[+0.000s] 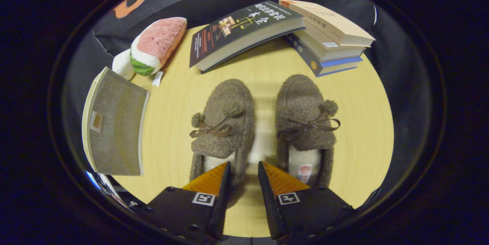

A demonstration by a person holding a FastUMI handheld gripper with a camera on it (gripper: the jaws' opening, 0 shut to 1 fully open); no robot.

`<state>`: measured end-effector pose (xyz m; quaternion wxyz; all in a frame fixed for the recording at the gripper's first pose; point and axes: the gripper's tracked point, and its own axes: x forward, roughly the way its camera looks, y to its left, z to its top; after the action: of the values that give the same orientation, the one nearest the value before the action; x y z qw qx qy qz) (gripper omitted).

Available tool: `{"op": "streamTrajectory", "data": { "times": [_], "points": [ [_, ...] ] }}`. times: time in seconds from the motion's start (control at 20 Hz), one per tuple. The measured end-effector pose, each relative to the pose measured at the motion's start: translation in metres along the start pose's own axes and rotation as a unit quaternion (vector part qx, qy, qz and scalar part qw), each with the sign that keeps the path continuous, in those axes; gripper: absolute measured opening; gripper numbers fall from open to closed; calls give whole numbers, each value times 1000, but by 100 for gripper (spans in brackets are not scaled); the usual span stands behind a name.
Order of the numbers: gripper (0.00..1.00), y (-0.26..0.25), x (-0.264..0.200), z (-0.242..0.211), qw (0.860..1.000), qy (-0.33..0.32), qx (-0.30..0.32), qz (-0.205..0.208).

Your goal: Open the storage box then place both shoes into the box .Put the left shoe in first, then the right shoe, with the right side of both shoes facing outward in a uniform manner.

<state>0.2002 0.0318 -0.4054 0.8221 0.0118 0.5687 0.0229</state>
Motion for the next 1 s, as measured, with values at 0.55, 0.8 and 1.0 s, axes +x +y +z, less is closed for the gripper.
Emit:
{"op": "streamTrajectory", "data": {
  "times": [0.55,0.8,1.0],
  "points": [
    [5,6,17,-12,997,37,56,38],
    [1,15,-10,-11,994,23,80,65],
    [0,33,-53,-7,990,8,103,95]
  ]
}}
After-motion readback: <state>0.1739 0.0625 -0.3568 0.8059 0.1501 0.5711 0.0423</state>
